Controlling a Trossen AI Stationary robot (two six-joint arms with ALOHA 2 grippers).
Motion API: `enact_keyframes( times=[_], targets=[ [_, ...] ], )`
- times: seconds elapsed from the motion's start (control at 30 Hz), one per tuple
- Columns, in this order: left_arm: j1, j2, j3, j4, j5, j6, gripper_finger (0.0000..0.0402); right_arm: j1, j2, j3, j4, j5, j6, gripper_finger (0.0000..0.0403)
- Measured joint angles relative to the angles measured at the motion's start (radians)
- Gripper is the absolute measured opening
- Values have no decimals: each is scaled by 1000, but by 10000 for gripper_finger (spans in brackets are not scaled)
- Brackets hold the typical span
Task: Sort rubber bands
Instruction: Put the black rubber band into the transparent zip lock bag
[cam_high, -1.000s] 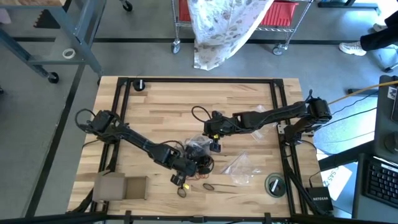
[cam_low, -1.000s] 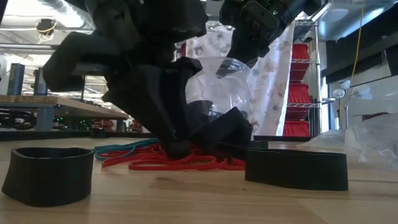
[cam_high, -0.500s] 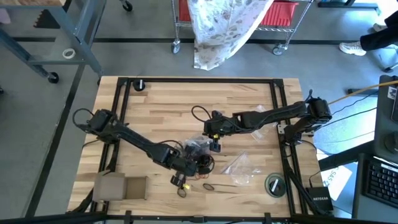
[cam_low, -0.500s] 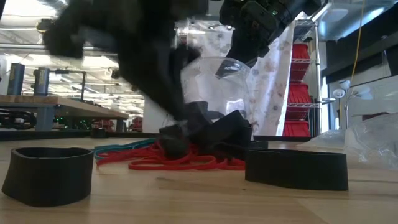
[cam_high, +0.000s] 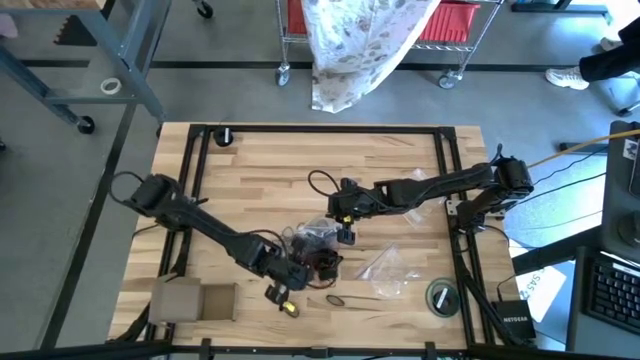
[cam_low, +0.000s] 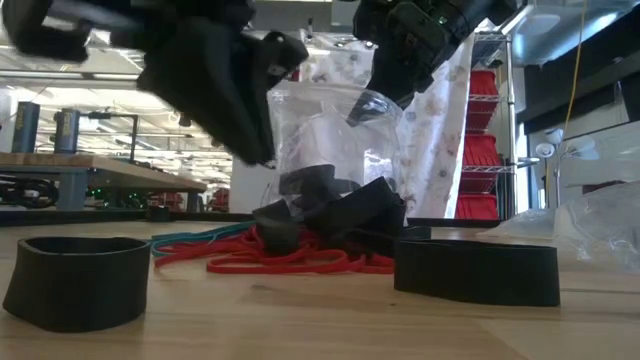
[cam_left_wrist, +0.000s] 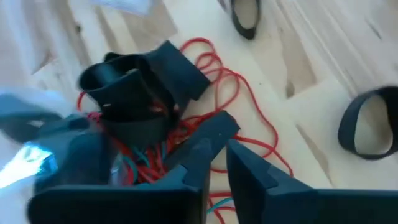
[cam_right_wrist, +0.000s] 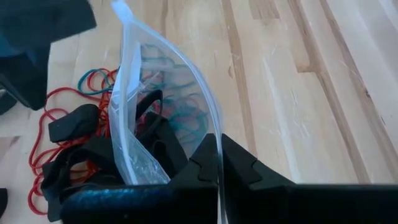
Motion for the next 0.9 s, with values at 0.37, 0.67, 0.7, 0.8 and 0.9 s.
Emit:
enact_keyframes(
  times=[0.37,0.67,0.7,0.8,0.9],
  targets=[
    [-25,62,-48,97,-88,295,113,0,0,0,-5,0,0,1],
    [-28,92,-47,103,-185,333,114,0,0,0,-3,0,0,1],
    [-24,100,-47,108,-188,335,114,0,0,0,-3,0,0,1],
    [-21,116,-47,139,-199,369,114,0,0,0,-3,0,0,1],
    [-22,118,-47,200,-223,381,111,0,0,0,-3,0,0,1]
  ],
)
